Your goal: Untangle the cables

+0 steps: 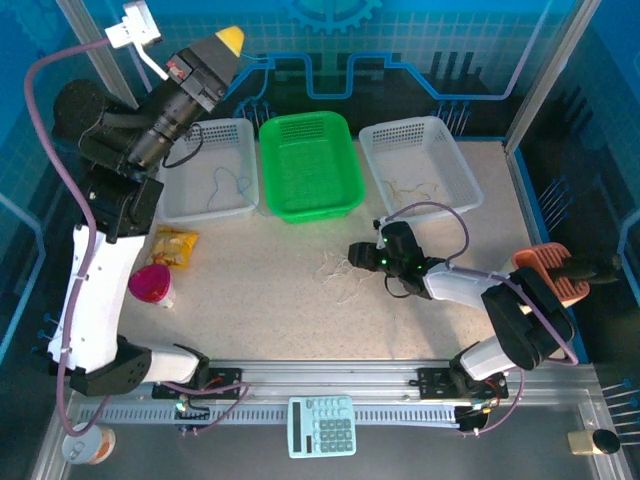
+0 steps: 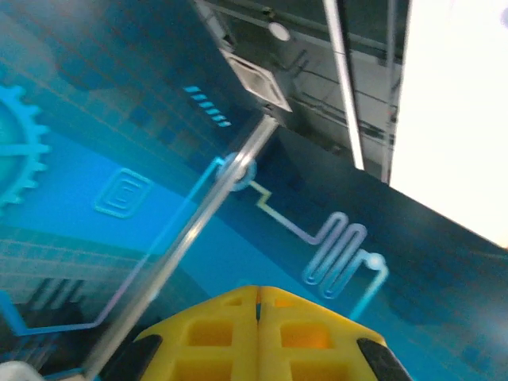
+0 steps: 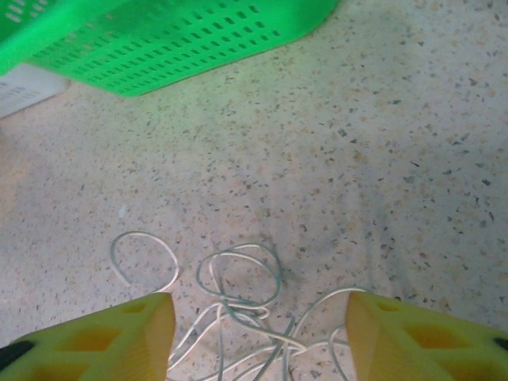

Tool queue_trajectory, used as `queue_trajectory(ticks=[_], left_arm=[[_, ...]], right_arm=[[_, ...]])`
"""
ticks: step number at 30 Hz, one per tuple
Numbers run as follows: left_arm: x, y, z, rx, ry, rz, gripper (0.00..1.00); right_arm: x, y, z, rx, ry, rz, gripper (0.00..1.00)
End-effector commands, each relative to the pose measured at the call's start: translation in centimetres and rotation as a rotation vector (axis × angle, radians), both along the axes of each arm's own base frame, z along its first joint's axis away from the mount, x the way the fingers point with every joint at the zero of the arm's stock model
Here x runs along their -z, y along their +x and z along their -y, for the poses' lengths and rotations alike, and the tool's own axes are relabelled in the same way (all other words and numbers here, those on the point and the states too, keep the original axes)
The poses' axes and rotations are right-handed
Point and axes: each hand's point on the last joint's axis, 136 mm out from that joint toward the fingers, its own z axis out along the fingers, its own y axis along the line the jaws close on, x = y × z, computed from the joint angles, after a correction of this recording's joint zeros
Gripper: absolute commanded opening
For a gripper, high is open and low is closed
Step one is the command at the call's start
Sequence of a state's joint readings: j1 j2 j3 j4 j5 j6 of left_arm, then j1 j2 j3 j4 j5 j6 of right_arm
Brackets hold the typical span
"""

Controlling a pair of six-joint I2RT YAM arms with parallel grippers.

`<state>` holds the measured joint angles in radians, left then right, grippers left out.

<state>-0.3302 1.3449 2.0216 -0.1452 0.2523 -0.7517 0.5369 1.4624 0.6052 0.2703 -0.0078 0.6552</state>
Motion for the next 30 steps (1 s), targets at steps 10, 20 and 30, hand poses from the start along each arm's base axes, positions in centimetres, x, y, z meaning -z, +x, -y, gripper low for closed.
queue_trajectory(ticks=[10, 20, 30], left_arm=[[6.0, 7.5, -8.0, -0.389, 0.168, -0.118, 0.0], [9.3, 12.1, -13.4, -0.463, 0.144, -0.195, 0.0], [17.5, 18.2, -17.5, -0.514, 0.182, -0.352, 0.0]], right_arm=[[-10.2, -2.0, -0.4, -0.085, 0.063, 0.15, 0.73], [-14.1, -5.8, 2.7, -0.062, 0.055, 0.209, 0.74], [-13.8, -8.4, 4.3, -0.024, 0.101, 0.19, 0.73]])
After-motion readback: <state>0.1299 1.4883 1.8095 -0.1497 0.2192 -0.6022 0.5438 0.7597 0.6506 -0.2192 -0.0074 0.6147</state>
